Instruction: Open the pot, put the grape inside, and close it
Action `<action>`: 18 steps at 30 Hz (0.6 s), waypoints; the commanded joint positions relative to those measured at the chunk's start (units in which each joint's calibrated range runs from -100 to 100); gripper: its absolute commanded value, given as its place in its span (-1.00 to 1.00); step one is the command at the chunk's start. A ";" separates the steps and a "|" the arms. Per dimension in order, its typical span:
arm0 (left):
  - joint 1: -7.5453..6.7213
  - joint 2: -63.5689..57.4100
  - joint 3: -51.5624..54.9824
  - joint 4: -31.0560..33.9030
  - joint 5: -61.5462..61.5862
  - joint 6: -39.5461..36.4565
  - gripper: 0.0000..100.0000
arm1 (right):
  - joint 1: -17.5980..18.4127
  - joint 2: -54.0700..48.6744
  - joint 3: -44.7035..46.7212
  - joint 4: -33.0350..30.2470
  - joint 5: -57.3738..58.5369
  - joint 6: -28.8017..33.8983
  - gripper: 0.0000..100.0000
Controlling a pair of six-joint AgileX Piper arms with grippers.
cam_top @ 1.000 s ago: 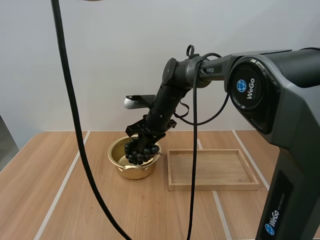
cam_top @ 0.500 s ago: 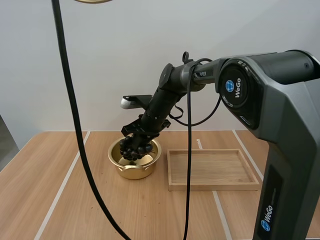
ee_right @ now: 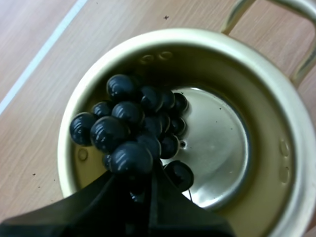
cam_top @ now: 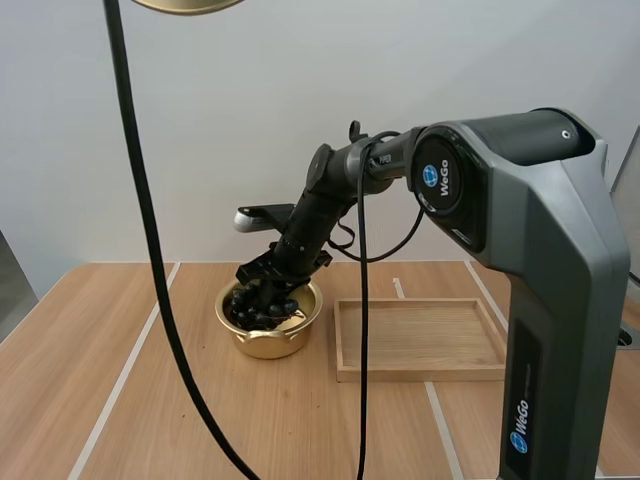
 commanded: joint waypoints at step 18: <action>-0.14 -0.18 -0.46 -0.99 -0.41 -0.04 -1.00 | 0.01 1.86 -0.45 -7.64 -10.18 1.31 -1.00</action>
